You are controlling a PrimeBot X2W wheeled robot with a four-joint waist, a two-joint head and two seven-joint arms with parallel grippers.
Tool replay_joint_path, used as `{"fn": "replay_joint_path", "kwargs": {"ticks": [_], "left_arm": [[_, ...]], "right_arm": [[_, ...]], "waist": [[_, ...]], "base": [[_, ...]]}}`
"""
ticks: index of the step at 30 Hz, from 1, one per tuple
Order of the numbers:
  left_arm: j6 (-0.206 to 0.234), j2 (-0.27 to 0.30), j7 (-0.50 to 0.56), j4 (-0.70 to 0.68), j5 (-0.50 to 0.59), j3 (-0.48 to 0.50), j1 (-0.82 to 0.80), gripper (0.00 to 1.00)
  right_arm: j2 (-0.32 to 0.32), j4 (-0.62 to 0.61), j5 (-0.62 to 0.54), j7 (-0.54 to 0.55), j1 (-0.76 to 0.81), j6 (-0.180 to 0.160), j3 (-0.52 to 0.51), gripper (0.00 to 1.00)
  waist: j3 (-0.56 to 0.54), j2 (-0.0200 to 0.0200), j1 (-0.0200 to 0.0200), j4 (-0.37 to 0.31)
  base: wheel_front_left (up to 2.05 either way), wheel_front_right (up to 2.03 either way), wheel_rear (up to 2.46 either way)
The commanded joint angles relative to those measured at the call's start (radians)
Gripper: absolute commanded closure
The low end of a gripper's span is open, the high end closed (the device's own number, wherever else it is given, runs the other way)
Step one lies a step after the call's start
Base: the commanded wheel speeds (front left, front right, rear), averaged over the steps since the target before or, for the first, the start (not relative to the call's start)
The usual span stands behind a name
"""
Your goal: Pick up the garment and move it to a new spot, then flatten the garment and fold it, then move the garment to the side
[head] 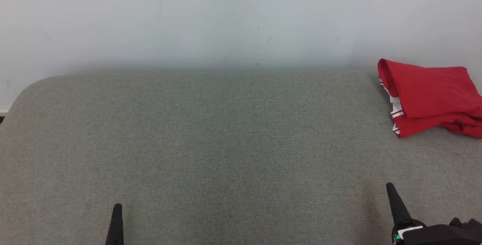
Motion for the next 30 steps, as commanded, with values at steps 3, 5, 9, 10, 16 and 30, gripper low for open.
{"fn": "replay_joint_path", "kwargs": {"ticks": [3,5,9,10,16,30], "left_arm": [[-0.004,0.004,0.009,-0.012,-0.051,0.001,-0.015,1.0],[-0.005,0.004,0.012,-0.013,-0.067,0.001,-0.016,1.0],[-0.007,0.004,0.017,-0.014,-0.097,0.001,-0.018,1.0],[-0.007,0.004,0.018,-0.015,-0.107,0.001,-0.018,1.0],[-0.011,0.004,0.027,-0.018,-0.159,0.0,-0.02,1.0],[-0.014,0.004,0.048,-0.023,-0.273,0.0,-0.026,1.0]], "right_arm": [[-0.006,-0.009,0.05,0.015,-0.016,-0.001,-0.009,1.0],[-0.006,-0.01,0.07,0.022,-0.017,-0.001,-0.012,1.0],[-0.006,-0.011,0.096,0.031,-0.019,-0.001,-0.017,1.0],[-0.006,-0.011,0.105,0.034,-0.019,-0.001,-0.019,1.0],[-0.005,-0.012,0.157,0.051,-0.023,-0.002,-0.028,1.0],[-0.002,-0.016,0.27,0.088,-0.03,-0.002,-0.048,1.0]], "waist": [[-0.001,0.0,0.0,0.0],[-0.001,0.0,0.0,0.0],[-0.001,0.0,0.0,0.0],[-0.002,0.0,0.0,0.0],[-0.003,0.0,0.0,-0.001],[-0.005,0.0,0.0,-0.001]], "base": [[0.0,0.0,0.0],[0.0,0.0,0.0],[0.0,0.0,0.0],[0.0,0.0,0.0],[0.0,0.0,0.0],[0.0,0.0,0.0]]}}
